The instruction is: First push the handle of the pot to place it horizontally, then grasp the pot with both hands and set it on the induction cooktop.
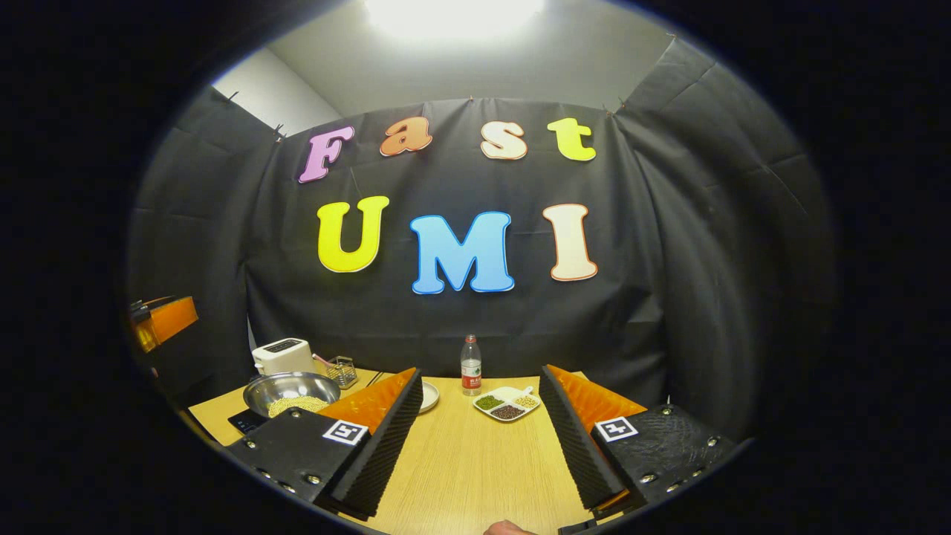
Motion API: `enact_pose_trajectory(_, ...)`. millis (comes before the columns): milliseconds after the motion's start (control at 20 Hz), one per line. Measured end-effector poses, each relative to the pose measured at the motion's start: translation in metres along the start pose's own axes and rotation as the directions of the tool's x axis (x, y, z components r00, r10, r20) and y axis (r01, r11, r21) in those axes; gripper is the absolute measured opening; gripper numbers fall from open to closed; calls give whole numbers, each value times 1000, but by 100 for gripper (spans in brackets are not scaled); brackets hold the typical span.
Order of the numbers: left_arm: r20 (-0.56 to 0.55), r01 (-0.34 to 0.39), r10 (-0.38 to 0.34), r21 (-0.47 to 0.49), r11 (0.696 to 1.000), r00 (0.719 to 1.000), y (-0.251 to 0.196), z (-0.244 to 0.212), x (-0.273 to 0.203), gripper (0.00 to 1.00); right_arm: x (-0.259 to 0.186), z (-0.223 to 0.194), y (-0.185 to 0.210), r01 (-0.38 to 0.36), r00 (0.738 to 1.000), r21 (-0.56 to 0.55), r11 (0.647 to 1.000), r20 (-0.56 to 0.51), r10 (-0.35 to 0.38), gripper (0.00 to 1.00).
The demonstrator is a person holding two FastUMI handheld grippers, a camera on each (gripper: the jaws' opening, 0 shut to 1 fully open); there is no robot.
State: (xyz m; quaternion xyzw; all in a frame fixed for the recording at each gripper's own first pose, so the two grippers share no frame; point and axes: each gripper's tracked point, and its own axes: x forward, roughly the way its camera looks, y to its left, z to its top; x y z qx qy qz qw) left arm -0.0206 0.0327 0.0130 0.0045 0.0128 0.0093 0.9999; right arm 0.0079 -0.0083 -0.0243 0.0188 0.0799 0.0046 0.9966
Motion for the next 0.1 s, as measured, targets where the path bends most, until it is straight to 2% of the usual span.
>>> enact_pose_trajectory(100,9,7,-7,-5,1000,1000,-3,3,3,93,1,3,-1,8,1000,1,1000,5,-8,96)
